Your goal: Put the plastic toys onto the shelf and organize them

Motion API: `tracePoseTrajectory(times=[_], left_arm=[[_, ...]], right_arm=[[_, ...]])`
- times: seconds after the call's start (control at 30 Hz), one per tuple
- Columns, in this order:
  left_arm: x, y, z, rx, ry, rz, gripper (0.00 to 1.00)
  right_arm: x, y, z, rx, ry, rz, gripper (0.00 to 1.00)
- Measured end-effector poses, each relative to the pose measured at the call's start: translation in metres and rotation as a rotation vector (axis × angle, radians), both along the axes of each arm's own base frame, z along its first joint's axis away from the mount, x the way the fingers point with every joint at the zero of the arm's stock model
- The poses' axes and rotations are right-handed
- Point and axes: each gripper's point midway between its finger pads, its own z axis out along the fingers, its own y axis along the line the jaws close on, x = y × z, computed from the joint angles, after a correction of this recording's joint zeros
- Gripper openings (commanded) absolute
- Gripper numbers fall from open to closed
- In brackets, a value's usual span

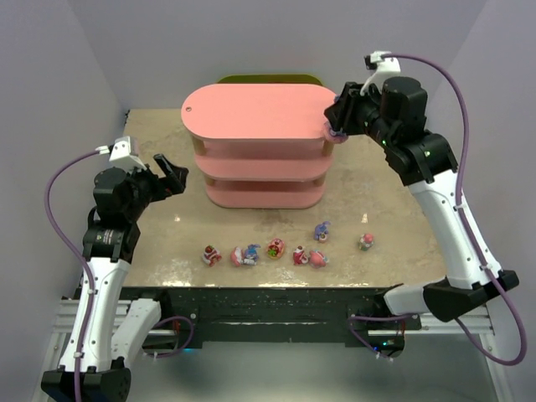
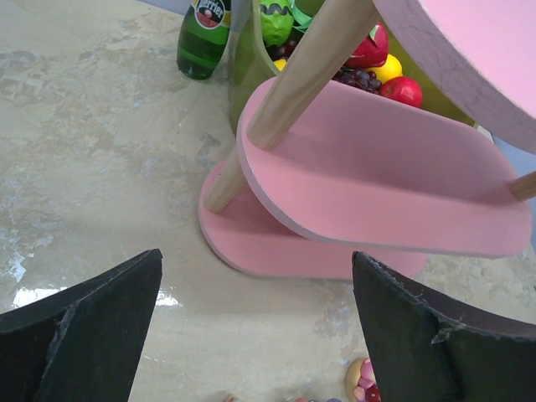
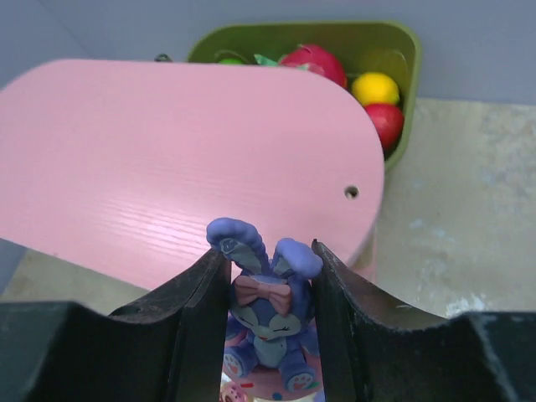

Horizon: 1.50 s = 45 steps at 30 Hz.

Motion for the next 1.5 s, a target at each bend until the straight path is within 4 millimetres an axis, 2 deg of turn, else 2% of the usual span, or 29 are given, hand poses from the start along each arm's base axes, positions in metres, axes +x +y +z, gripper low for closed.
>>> tracePoseTrajectory(times=[0.1,0.3,0.4,0.57,0.7,0.97,1.07,1.1,1.4,1.5], left_arm=[[0.000,0.000,0.000,0.002,0.000,-0.001,1.00],[0.000,0.000,0.000,0.005,-0.001,-0.004,1.00],[0.000,0.000,0.000,0.007,-0.001,-0.005,1.00],[0.000,0.000,0.000,0.008,-0.001,-0.005,1.00],[0.000,0.000,0.000,0.008,0.000,-0.005,1.00],[-0.001,0.000,-0.001,0.009,0.003,-0.005,1.00],[-0.001,0.000,-0.001,0.009,0.003,-0.005,1.00],[-0.001,0.000,-0.001,0.009,0.003,-0.005,1.00],[-0.001,0.000,-0.002,0.010,0.006,-0.005,1.00],[-0.001,0.000,-0.003,0.017,0.009,-0.007,1.00]], right_arm=[[0.002,0.012,0.021,0.009,-0.051,0.055,0.00],[0.003,0.027,0.033,-0.001,-0.084,0.110,0.00],[0.012,0.036,0.026,-0.020,-0.073,0.126,0.00],[0.034,0.058,-0.007,-0.069,-0.011,0.136,0.00],[0.048,0.070,-0.007,-0.077,-0.028,0.129,0.06],[0.054,0.066,-0.008,-0.102,-0.028,0.032,0.15],[0.055,0.062,-0.007,-0.098,-0.028,-0.012,0.26],[0.056,0.061,-0.007,-0.094,-0.027,-0.028,0.32],[0.050,0.044,-0.007,-0.027,-0.057,-0.158,0.43],[0.051,0.042,-0.007,-0.011,-0.067,-0.173,0.50]])
